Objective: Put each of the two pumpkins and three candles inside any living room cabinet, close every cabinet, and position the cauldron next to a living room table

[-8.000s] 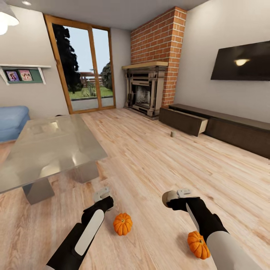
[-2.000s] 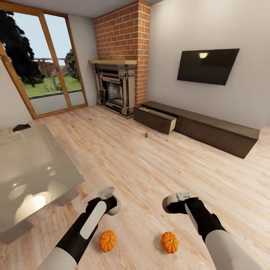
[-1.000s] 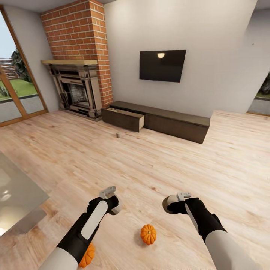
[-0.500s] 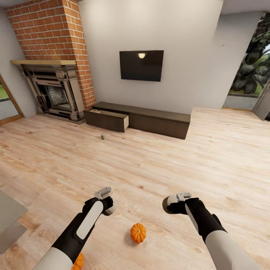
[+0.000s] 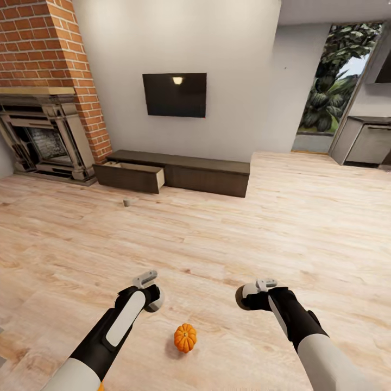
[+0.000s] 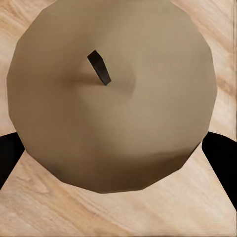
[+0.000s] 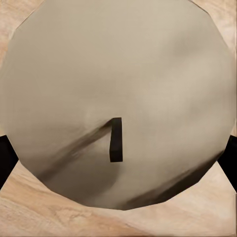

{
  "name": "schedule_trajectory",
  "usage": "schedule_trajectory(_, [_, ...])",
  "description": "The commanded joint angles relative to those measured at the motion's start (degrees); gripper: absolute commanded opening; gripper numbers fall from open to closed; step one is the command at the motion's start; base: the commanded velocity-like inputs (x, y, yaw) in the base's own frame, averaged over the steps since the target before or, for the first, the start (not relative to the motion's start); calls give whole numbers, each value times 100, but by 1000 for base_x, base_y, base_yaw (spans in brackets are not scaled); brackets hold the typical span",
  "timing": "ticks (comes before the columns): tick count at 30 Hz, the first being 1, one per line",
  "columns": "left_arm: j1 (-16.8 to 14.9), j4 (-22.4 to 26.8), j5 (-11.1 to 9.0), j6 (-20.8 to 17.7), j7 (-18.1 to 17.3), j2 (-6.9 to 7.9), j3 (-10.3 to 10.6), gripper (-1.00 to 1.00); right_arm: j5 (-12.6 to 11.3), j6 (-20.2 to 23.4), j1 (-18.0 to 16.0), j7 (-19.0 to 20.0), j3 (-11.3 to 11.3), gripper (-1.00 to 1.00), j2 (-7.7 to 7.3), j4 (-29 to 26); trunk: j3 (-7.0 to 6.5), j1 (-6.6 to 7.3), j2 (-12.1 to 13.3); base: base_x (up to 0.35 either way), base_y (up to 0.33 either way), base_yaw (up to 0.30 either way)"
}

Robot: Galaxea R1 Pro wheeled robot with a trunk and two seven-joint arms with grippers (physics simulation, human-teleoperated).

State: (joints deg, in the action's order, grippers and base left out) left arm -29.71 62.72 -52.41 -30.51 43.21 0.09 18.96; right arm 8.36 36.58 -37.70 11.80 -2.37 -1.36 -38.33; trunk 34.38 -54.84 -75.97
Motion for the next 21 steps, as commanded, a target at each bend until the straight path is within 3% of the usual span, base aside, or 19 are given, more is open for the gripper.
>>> schedule_trajectory(1, [0,-2,3,1,-5,0,1,-100,-2,-1,-1,-2,0,-100,0,0,0,0,0,0,0,-285])
schedule_trajectory(10, [3,-97,7,6,-5,3,-1,-100,-27,-14,9,-26,0,-100,4,17,1,0,0,0,0,-285])
schedule_trajectory(15, [8,-1053,4,64,-65,-15,-17,-100,-5,-167,32,-42,15,-100,6,347,25,0,0,0,0,-241])
schedule_trajectory(21, [1,-1199,7,48,-72,-172,-15,-100,17,-202,31,-58,19,-100,-4,487,65,0,0,0,0,-206])
